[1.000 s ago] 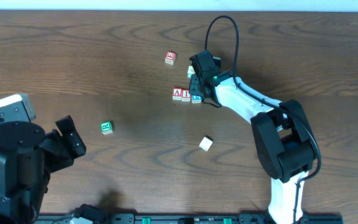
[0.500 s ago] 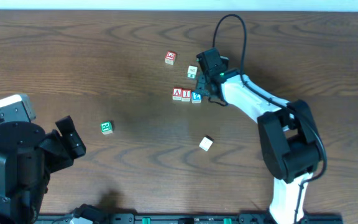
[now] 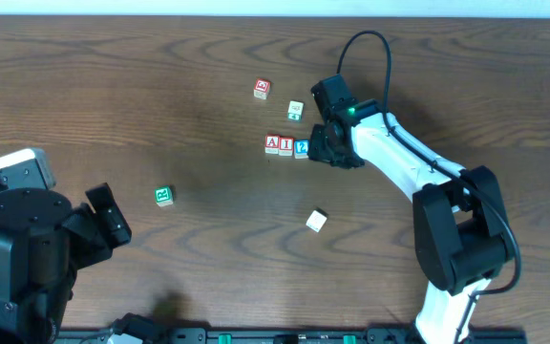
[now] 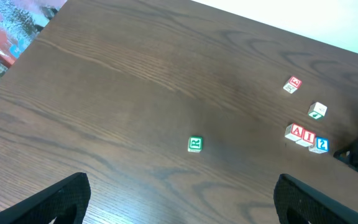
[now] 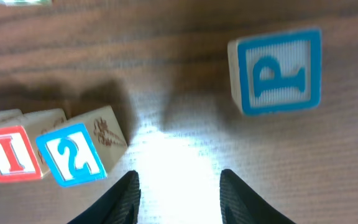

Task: Spell out Ai2

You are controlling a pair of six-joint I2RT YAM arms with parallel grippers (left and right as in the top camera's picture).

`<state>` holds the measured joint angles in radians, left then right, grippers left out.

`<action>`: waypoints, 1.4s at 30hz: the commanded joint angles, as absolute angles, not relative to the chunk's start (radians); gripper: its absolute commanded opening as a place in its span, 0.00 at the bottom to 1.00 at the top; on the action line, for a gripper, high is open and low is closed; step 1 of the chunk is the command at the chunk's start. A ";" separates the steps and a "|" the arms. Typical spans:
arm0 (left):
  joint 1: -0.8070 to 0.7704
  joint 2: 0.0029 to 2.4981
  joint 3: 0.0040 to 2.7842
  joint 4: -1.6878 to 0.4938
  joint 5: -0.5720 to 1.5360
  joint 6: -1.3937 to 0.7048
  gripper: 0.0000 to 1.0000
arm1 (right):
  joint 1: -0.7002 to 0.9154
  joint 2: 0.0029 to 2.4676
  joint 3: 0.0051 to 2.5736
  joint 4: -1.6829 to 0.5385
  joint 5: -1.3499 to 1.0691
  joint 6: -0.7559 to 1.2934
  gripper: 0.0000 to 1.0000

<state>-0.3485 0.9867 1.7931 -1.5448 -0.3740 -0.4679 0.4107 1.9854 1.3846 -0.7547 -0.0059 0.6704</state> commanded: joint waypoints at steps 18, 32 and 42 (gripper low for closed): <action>-0.347 0.990 1.802 -1.555 -0.396 -0.468 0.95 | 0.491 1.975 1.385 -0.726 -0.025 0.744 0.40; -0.347 0.990 1.802 -1.555 -0.395 -0.469 0.96 | 0.492 1.985 1.358 -0.712 0.011 0.728 0.40; -0.347 0.990 1.802 -1.555 -0.396 -0.469 0.95 | 0.492 1.987 1.314 -0.635 0.036 0.720 0.40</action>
